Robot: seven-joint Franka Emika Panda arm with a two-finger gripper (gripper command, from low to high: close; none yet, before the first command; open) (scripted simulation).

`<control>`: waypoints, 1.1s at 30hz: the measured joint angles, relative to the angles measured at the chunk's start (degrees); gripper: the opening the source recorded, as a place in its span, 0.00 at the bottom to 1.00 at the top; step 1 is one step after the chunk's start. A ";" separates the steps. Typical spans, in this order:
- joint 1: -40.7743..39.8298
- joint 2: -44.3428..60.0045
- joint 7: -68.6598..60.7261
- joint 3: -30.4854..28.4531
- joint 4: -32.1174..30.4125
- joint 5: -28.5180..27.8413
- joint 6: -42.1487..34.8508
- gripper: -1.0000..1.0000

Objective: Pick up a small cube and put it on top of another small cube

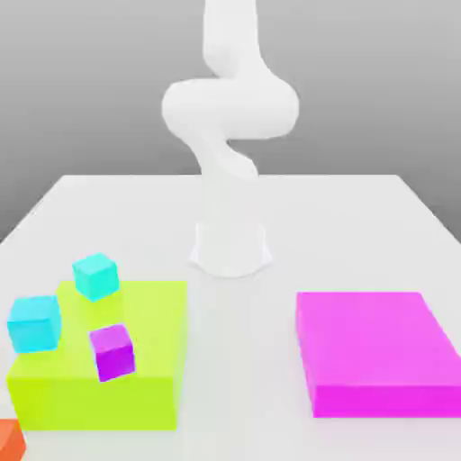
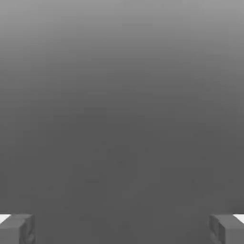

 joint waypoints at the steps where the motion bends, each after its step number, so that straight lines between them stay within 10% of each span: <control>1: 0.45 2.24 -1.31 -1.27 0.37 0.63 0.31 0.50; 16: 2.50 33.56 -22.27 -15.97 5.47 13.25 4.53 0.50; 33: -7.70 66.16 -39.80 -19.56 10.60 18.25 11.32 0.50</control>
